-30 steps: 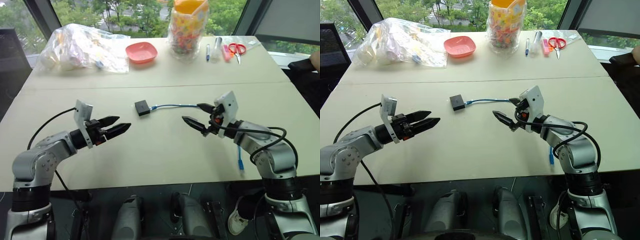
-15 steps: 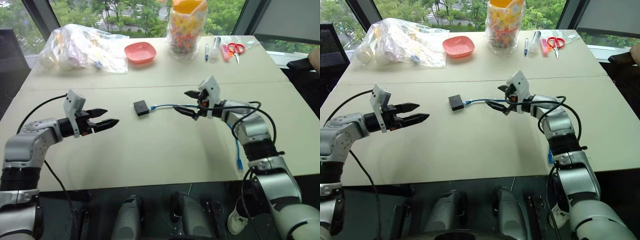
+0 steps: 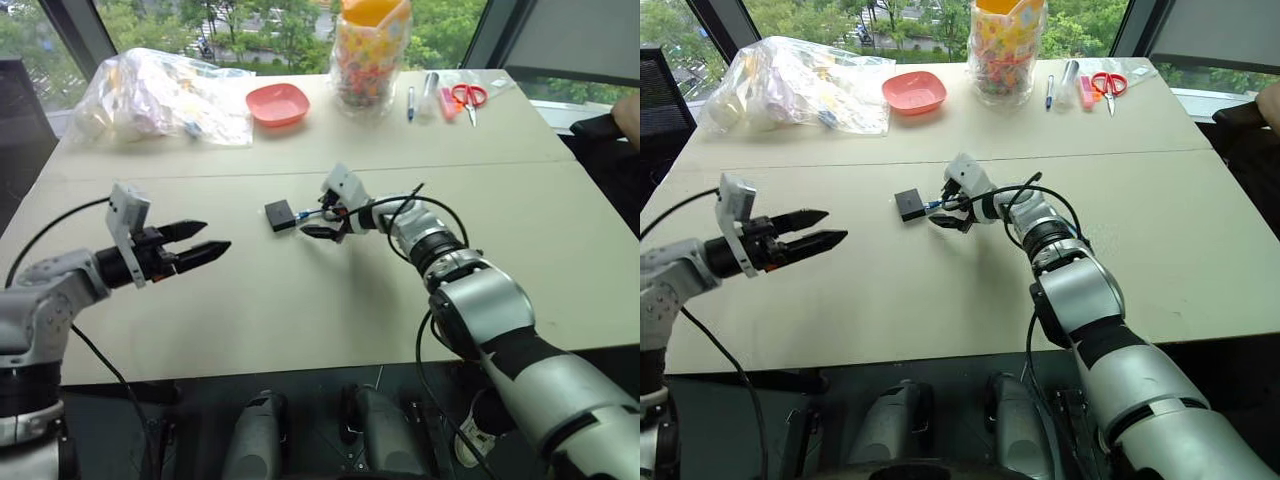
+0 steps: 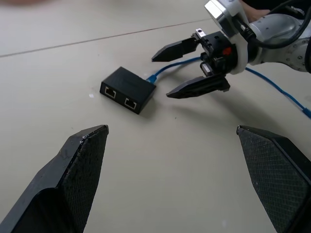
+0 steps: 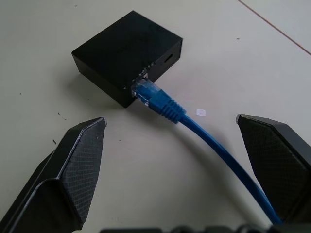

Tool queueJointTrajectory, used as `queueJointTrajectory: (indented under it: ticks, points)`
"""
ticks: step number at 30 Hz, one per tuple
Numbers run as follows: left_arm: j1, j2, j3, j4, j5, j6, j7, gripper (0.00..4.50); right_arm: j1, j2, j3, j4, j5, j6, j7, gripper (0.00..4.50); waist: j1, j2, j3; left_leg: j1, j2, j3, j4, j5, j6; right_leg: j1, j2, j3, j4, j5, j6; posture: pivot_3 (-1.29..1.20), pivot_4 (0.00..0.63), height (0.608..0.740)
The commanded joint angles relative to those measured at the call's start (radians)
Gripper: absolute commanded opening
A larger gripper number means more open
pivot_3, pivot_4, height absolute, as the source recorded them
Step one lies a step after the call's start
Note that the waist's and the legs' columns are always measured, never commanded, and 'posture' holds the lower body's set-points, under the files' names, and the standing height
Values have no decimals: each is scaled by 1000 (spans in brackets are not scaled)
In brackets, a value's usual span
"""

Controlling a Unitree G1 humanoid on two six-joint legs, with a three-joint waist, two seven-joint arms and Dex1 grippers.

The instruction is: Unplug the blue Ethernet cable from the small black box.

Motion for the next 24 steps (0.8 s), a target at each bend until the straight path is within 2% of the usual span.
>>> queueJointTrajectory:
  ticks: [1, 2, 3, 5, 7, 10, 14, 17, 20, 21, 24]
  points:
    - [59, -23, 91, -151, -64, 31, 99, 4389, -26, 33, 17, 13, -78, 13, -38, 4500, -1, 0, 0, 0, 0, -1, 0, 0, 0, 0, 0, 0, 1, 0, 0, 0, 150, 740]
    - [86, -30, 109, -179, -77, 38, 118, 4454, -21, 37, 26, 16, -100, 14, -38, 3945, -1, -1, -1, 1, 0, -2, 1, 0, -1, 0, -1, 1, 2, 0, 0, 0, 150, 740]
    - [111, -33, 125, -202, -87, 44, 134, 4454, -17, 39, 32, 17, -119, 15, -35, 3619, -2, -1, 0, 3, 0, -2, 1, 0, -1, 1, -1, 1, 3, -1, 0, 0, 150, 740]
    - [153, -31, 156, -235, -105, 53, 156, 4454, -10, 39, 35, 19, -143, 19, -14, 2688, -2, 0, 0, 9, 0, -2, 0, 0, -1, 5, -1, 2, 5, -2, 1, 0, 150, 740]
    - [186, -24, 193, -254, -128, 65, 174, 4454, -6, 37, 35, 19, -158, 25, 32, 1627, -1, 0, 0, 16, 1, -3, 0, 0, -1, 11, 0, 1, 5, -5, -2, 0, 150, 740]
    - [188, -7, 199, -223, -129, 59, 173, 4454, -18, 28, 13, 10, -154, 14, 89, 72, 5, 0, 0, 17, 1, -5, 0, -1, -5, 13, 0, 0, 5, -6, -4, 0, 150, 740]
    - [73, 3, 111, -82, -63, -2, 142, 4454, -47, -6, 8, -17, -178, -115, -38, 72, 7, 0, 0, 15, 1, -6, 0, -1, -6, 12, -1, -1, 4, -6, -4, 0, 150, 740]
    - [-105, -11, 31, 129, -16, -56, 80, 4454, -54, -77, 85, -76, -280, -317, -181, 72, 10, 0, 0, 13, 0, -5, 0, 1, -3, 10, -1, 0, 4, -6, -4, 0, 150, 740]
    - [-307, -30, -28, 361, -22, -62, -48, 4454, -28, -133, 107, -174, -299, -482, -212, 72, 3, -1, 0, 11, -3, -4, 0, 1, -2, 9, -1, 0, 4, -6, -3, 0, 150, 740]
    - [-380, -38, -56, 448, -14, -67, -109, 4454, -14, -153, 113, -216, -302, -533, -215, 72, 0, -2, 0, 11, -4, -3, 0, 1, -2, 9, -1, 0, 4, -5, 2, 0, 150, 740]
    - [-560, -74, -121, 678, 38, -108, -234, 4454, 13, -199, 140, -296, -346, -613, -267, 72, -5, -2, 0, 12, -4, 1, -2, 1, -2, 9, -1, 0, 5, -5, 3, 0, 150, 740]
